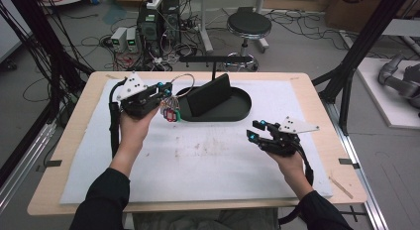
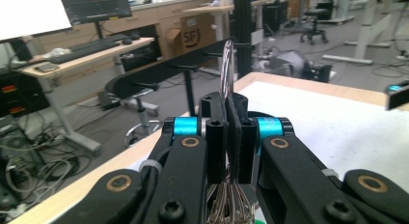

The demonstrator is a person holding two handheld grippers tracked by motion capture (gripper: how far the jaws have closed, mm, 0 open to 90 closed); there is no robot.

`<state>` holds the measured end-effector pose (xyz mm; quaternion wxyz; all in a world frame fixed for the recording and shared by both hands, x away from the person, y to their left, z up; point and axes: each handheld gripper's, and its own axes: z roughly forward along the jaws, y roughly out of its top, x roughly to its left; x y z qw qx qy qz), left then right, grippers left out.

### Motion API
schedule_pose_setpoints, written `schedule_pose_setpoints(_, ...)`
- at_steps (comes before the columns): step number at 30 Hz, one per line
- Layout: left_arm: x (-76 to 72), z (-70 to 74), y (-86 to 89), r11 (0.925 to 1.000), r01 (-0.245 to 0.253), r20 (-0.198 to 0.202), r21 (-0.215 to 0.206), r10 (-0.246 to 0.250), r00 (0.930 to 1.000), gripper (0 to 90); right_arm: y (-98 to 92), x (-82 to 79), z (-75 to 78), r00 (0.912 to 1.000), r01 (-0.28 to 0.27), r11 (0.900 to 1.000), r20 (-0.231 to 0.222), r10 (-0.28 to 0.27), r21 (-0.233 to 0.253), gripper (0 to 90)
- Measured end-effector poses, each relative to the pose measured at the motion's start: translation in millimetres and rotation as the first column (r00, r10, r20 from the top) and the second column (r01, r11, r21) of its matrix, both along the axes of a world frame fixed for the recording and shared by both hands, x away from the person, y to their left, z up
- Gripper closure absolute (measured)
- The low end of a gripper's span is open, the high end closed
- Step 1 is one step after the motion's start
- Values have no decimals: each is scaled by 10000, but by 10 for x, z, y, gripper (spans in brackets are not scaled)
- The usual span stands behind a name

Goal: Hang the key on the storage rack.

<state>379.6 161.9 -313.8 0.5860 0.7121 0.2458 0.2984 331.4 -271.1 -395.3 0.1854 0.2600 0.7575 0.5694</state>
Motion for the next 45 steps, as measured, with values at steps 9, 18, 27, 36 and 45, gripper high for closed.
schedule_pose_setpoints(9,182,30,-3,9987,-516,136,2,516,9986,867,-6,1,1,10000,50,10000,-11,-50,37,552)
schedule_pose_setpoints(18,360,27,-16,9970,-766,138,-129,768,9970,867,-6,7,1,10000,78,10000,53,-78,31,556)
schedule_pose_setpoints(27,519,-47,-38,9945,-1038,60,-153,1039,9946,867,-4,5,1,10000,41,10000,30,-41,20,556)
schedule_pose_setpoints(36,661,-152,5,9911,-1298,-138,-291,1294,9915,867,6,10,-4,10000,9,10000,47,-9,-6,559)
schedule_pose_setpoints(45,745,-219,16,9879,-1491,-402,-436,1474,9883,866,10,11,-5,10000,1,10000,49,-1,-28,559)
